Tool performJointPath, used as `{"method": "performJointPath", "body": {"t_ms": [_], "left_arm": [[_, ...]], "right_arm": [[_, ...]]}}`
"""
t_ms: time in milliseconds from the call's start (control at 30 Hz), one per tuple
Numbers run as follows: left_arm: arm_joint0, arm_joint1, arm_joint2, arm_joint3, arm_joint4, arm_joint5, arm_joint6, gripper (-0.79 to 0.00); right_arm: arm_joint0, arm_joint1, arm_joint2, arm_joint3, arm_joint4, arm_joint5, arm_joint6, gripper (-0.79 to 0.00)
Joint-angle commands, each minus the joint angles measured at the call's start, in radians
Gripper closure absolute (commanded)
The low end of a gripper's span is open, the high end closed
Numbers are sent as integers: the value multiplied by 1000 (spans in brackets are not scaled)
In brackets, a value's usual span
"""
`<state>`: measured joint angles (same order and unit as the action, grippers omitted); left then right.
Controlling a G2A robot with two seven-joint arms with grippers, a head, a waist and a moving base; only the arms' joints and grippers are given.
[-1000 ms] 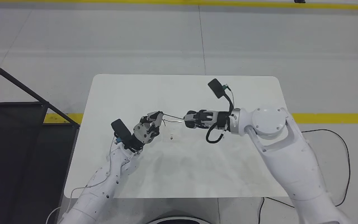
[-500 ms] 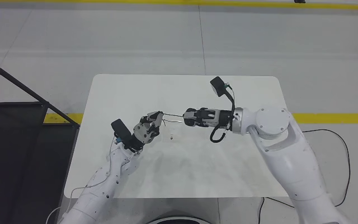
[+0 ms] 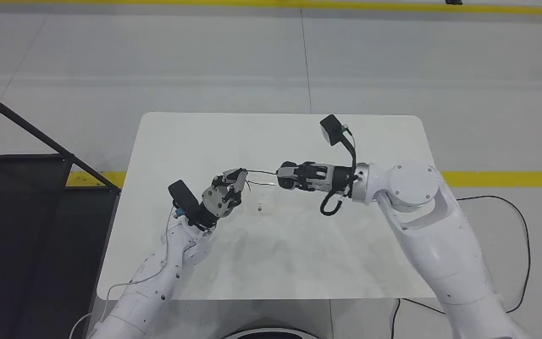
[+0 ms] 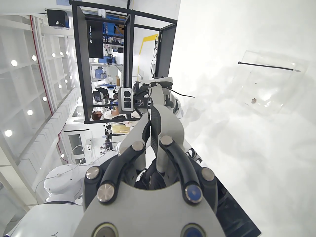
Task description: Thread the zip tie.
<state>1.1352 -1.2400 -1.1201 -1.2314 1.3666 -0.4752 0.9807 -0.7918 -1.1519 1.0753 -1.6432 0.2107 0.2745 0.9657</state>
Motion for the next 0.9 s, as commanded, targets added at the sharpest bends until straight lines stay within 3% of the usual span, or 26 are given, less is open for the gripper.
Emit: {"method": "performJointPath", "body": {"t_ms": [0, 533, 867], "left_arm": [[0, 0, 0, 0, 0, 0, 0, 0], [0, 0, 0, 0, 0, 0, 0, 0], [0, 0, 0, 0, 0, 0, 0, 0]], "right_arm": [[-1, 1, 0, 0, -1, 1, 0, 0], [-33, 16, 27, -27, -16, -22, 42, 0], [-7, 17, 4, -19, -42, 47, 45, 0]]}}
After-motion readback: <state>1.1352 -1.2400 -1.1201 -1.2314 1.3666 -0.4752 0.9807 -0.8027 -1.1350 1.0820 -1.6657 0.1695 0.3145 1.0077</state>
